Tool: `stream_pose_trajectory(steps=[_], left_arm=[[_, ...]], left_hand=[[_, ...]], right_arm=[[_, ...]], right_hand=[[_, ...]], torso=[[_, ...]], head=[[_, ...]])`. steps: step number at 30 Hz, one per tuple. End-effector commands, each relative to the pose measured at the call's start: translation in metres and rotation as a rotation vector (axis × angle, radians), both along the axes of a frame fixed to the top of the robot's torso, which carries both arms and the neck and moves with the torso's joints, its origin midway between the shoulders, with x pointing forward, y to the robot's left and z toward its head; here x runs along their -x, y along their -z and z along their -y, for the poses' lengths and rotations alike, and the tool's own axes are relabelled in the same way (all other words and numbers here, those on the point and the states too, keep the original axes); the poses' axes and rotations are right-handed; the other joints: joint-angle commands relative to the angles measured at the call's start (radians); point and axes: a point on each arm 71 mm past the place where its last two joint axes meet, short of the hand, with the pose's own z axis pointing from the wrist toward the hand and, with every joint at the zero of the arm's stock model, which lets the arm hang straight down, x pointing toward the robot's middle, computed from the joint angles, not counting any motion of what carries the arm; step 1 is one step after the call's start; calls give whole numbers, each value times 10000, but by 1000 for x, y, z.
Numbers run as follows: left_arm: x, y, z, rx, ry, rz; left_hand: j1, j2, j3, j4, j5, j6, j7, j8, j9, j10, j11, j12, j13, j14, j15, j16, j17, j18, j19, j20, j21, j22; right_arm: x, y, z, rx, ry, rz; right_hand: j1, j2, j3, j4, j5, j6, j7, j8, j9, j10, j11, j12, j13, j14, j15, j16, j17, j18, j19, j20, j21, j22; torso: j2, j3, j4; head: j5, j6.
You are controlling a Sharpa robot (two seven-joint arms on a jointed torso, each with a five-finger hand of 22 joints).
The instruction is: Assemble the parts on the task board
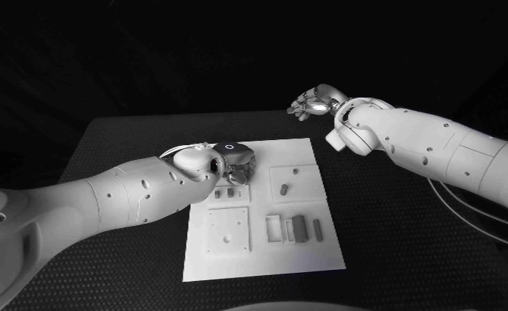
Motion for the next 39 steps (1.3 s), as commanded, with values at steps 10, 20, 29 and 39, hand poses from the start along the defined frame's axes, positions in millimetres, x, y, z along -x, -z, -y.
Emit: stream_pose_trajectory(steps=[10,20,29,39], left_arm=[[1,8,-3,-408,-63,-167],[3,11,-3,-640,7,-216],[2,12,-4,-708,-55,-231],[2,17,-6,-728,-106,-259]], left_hand=[[251,-32,70,-64,-19,82,-21,45,-41,20,59,-64,36,-62,-19,113,-47,878,-14,-54,46,52],[361,-153,36,-74,-59,214,-129,133,-50,105,-17,-57,90,-90,-89,158,-99,852,-39,-67,43,112],[382,-107,18,-62,-66,278,-133,173,-59,182,-39,-37,126,-93,-110,179,-133,832,-42,-85,40,138],[414,-58,19,-63,-56,361,-130,224,-71,304,-51,-6,174,-100,-122,196,-182,806,-46,-105,27,161]], right_arm=[[1,1,-2,9,-233,-128],[1,1,-2,11,-248,-145],[1,1,-2,9,-250,-146],[1,1,-4,1,-278,-147]], right_hand=[[54,9,-64,-4,20,-51,334,63,-22,75,-6,-70,-35,102,6,-90,28,-70,-44,27,-52,19],[51,11,-69,4,20,-49,333,67,-27,84,-8,-73,-51,110,6,-108,38,-69,-41,28,-61,28],[51,12,-72,10,21,-48,332,71,-32,92,-9,-77,-66,119,5,-125,49,-67,-37,28,-70,36],[50,11,-76,17,20,-47,332,74,-38,99,-10,-79,-80,128,3,-142,60,-65,-34,29,-79,45]], torso=[[-2,6,2],[8,6,-6],[4,3,1],[3,-12,-6]], head=[[-23,-22],[-12,-32],[-25,-52],[-46,-64]])
